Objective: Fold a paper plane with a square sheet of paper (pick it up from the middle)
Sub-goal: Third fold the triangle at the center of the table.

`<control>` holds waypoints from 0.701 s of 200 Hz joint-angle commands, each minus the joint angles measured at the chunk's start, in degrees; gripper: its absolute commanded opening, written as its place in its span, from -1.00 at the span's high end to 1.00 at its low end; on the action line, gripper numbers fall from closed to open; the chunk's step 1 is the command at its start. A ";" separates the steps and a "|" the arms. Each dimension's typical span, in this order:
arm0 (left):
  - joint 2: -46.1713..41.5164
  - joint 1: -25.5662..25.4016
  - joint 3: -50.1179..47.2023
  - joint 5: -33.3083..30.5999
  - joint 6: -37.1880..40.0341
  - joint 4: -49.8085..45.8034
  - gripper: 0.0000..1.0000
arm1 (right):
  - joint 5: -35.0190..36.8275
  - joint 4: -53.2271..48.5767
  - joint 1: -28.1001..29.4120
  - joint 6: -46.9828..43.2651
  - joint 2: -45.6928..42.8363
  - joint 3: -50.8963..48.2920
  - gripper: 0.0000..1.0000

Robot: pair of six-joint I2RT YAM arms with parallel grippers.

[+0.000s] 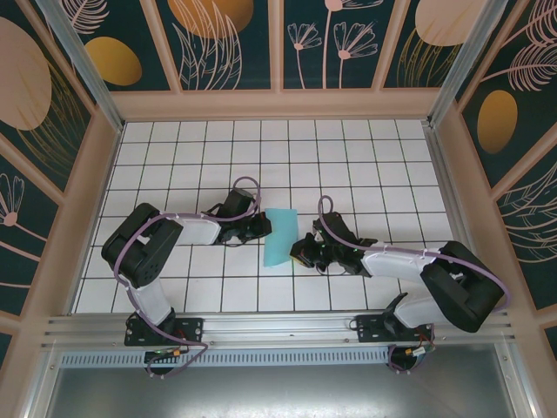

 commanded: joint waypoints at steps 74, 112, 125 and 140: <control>1.96 0.00 -3.02 -1.59 -0.26 -2.69 0.86 | 0.56 2.97 -0.51 -2.13 9.83 8.26 0.95; -1.90 -0.02 0.20 -0.23 2.73 -4.31 0.81 | 1.45 3.23 -0.94 -3.16 14.19 11.11 0.96; -3.50 -0.04 1.99 -0.06 4.66 -5.02 0.71 | 1.71 3.21 -1.04 -3.50 15.05 11.59 0.96; -3.71 -0.01 3.81 -0.40 5.97 -5.76 0.63 | 1.80 3.00 -1.12 -3.91 15.74 11.92 0.96</control>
